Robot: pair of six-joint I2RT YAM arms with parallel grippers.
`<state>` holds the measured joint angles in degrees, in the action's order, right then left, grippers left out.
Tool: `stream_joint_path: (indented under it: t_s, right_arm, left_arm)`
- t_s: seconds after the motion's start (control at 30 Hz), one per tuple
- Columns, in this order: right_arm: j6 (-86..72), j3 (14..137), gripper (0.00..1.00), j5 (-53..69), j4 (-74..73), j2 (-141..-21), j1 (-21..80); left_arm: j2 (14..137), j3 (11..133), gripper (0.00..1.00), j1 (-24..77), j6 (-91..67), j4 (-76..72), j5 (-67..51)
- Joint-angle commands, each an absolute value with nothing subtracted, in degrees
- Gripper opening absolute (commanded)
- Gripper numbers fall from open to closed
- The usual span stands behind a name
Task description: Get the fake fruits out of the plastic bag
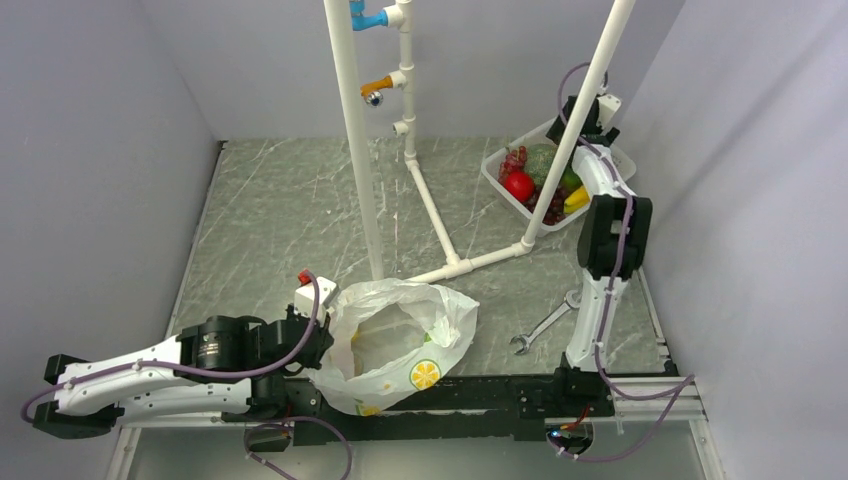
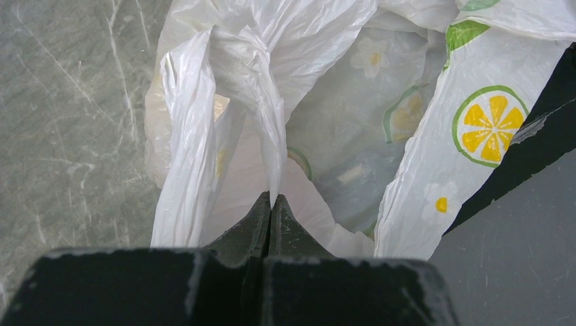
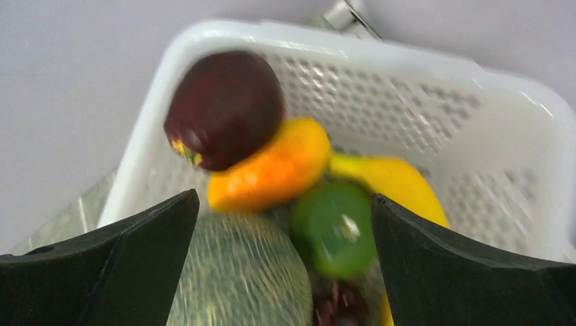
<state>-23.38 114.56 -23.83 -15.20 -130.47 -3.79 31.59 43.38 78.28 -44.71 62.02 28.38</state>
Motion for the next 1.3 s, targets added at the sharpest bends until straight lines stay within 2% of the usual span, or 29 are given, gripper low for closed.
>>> stream_joint_path:
  t_s: [0.0,0.13,0.4,0.47,0.63,0.93,1.13,1.2,1.27]
  right_arm:
    - [-32.70,98.48,0.99,-29.77,-14.86,-112.65,-1.69]
    - [-41.92,79.08,0.97,-29.57,-12.13,-98.70,-1.59]
    - [-46.54,50.17,0.94,-32.41,-9.27,-73.16,-1.82]
    - [-49.14,45.79,0.93,-32.19,-9.03,-67.65,-1.82]
    - [-49.03,40.28,0.89,-21.86,-8.49,-59.99,-0.38]
    - [-50.08,32.98,0.89,-17.08,-15.88,-53.36,17.16]
    - [-53.17,33.54,0.87,-27.23,-19.86,-52.40,43.01]
    - [-54.15,34.85,0.87,-30.59,-21.71,-52.65,48.42]
    - [-47.67,35.09,0.87,-26.82,-16.61,-52.46,50.77]
  left_arm:
    - [31.64,45.17,0.00,78.79,-45.23,61.96,29.62]
    - [31.69,45.17,0.00,78.99,-45.25,61.98,29.56]
    - [30.67,44.76,0.00,79.43,-44.95,61.37,29.61]
    - [30.88,44.82,0.00,79.39,-44.91,61.34,29.61]
    - [31.50,45.10,0.00,79.54,-44.91,61.66,29.45]
    - [31.08,45.02,0.00,79.63,-45.07,61.58,29.58]
    - [31.11,44.91,0.00,79.63,-44.91,61.43,29.46]
    - [31.34,44.88,0.00,79.62,-45.04,61.52,29.55]
    - [31.61,45.04,0.00,79.70,-45.24,61.70,29.62]
